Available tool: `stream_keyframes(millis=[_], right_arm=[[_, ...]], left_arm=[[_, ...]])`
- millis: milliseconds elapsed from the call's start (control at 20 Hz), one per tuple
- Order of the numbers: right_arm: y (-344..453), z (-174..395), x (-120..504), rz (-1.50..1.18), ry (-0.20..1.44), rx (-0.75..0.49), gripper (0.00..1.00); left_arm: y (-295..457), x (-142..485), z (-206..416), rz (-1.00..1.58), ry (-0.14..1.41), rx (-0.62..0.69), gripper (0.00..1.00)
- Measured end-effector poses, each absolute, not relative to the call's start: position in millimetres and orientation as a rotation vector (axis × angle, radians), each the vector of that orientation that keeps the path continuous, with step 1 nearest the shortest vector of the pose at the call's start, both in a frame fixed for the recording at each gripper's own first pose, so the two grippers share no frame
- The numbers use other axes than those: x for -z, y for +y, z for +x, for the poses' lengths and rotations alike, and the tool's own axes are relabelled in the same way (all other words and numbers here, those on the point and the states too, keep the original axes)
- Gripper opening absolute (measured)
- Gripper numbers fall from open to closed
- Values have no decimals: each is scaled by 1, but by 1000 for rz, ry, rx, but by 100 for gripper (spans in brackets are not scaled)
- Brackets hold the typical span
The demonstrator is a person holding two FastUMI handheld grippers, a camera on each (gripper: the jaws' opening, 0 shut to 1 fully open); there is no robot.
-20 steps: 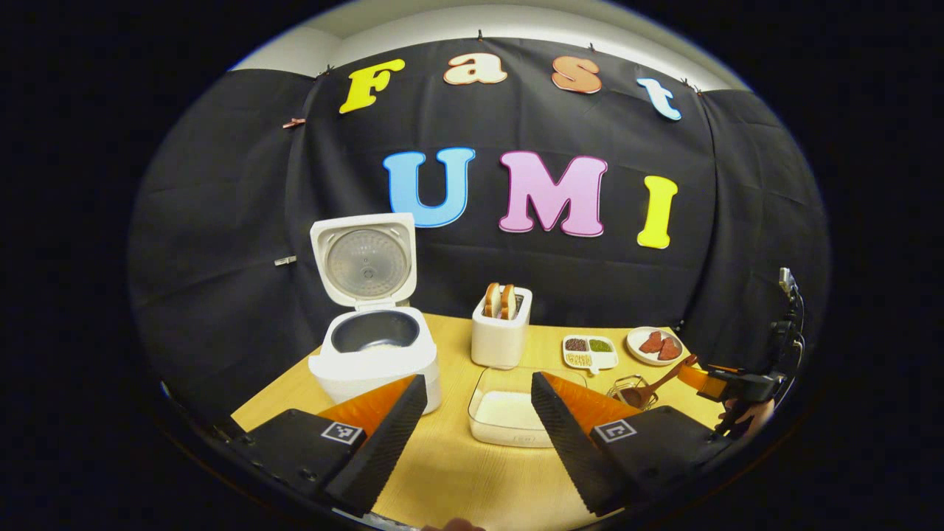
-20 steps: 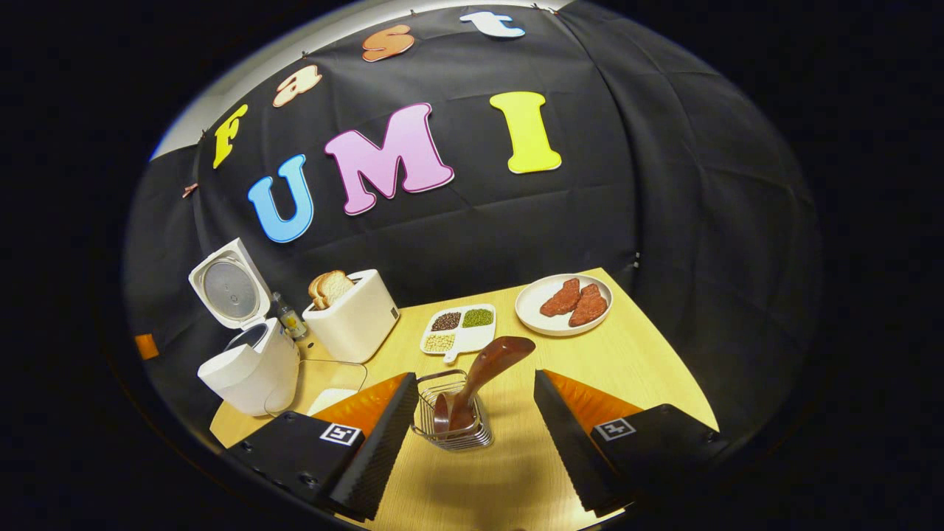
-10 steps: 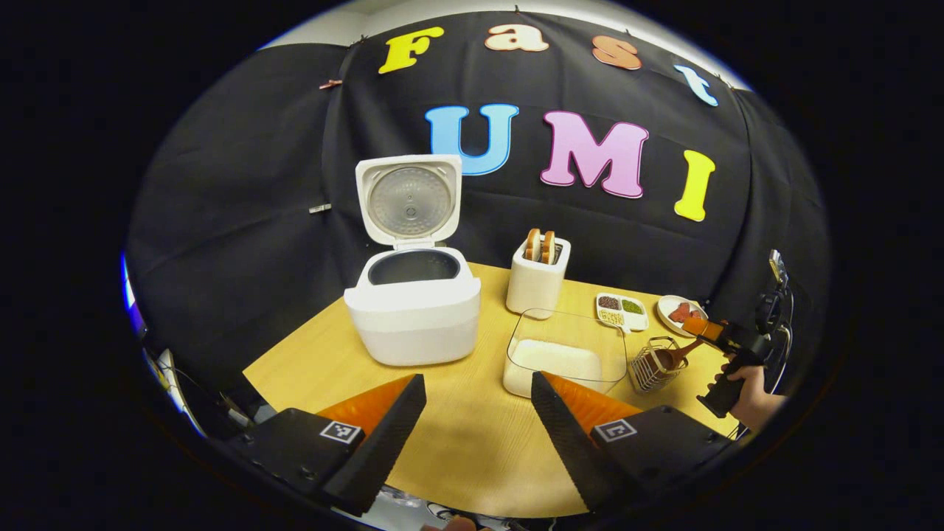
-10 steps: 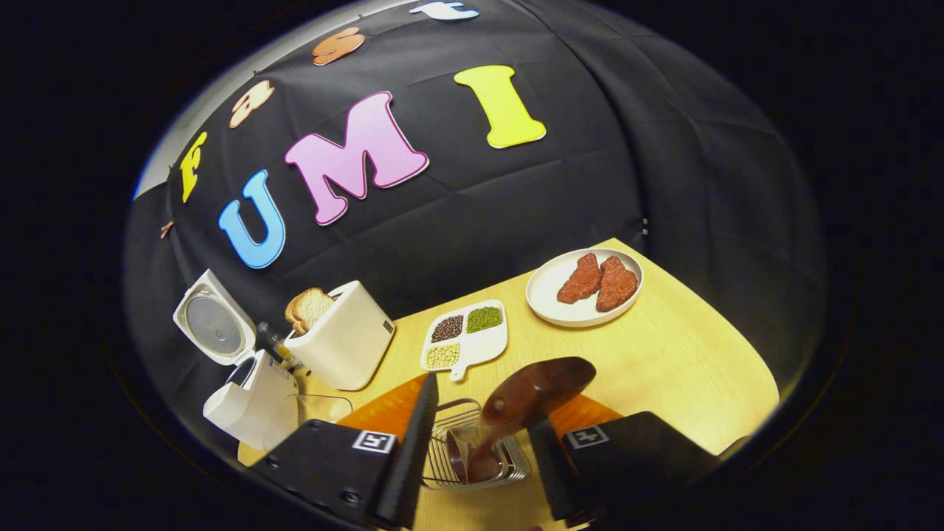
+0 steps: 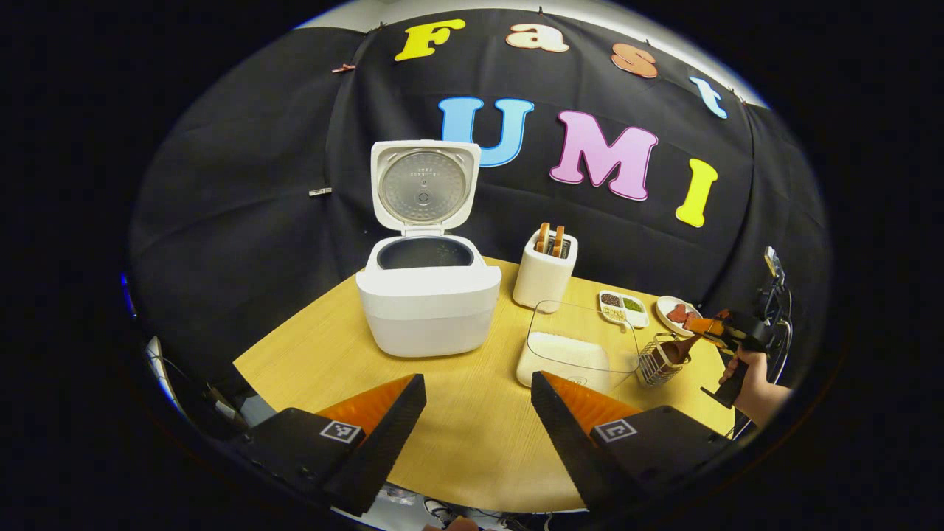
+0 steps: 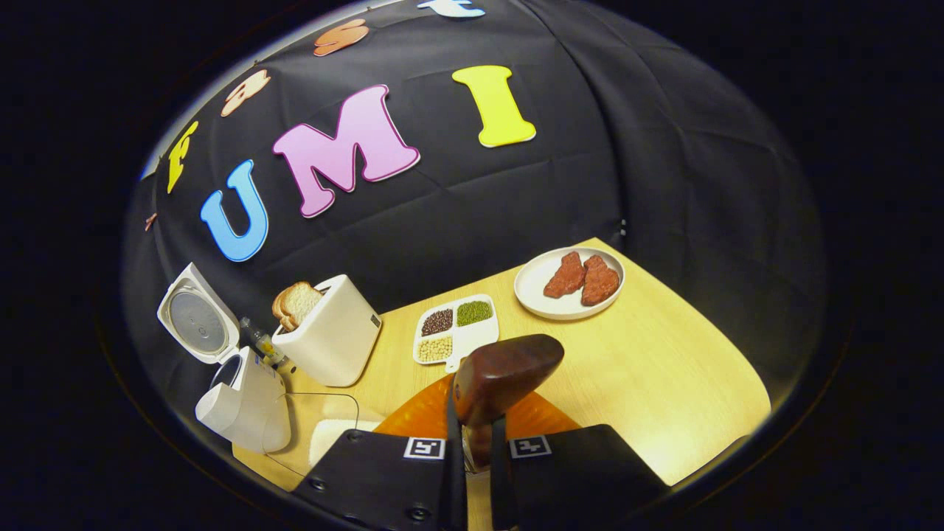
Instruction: Close the left gripper, press the button to open the rice cooker; take a wooden spoon from the chopstick holder with the right hand, scoop a spoonful of rice and pour it into the rice cooker, then put the wooden spoon back into the chopstick holder.
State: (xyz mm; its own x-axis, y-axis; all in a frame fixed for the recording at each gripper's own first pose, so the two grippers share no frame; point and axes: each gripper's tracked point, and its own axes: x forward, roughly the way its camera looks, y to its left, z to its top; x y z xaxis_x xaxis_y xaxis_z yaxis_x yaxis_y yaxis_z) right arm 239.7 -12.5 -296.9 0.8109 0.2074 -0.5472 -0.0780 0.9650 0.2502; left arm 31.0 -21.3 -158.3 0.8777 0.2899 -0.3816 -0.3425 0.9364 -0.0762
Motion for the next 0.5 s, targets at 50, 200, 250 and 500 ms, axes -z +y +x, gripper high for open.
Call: stream_keyframes(millis=[50,200,250,500], right_arm=[[-10,236,285,207,592,-149,17],[-8,230,243,166,524,-124,17],[-8,227,230,157,505,-114,17],[13,204,173,122,420,-108,17]], left_arm=[[-12,156,32,-113,364,-318,99],[14,141,34,-45,316,-274,99],[18,138,33,-40,300,-256,99],[37,148,15,-85,280,-195,98]])
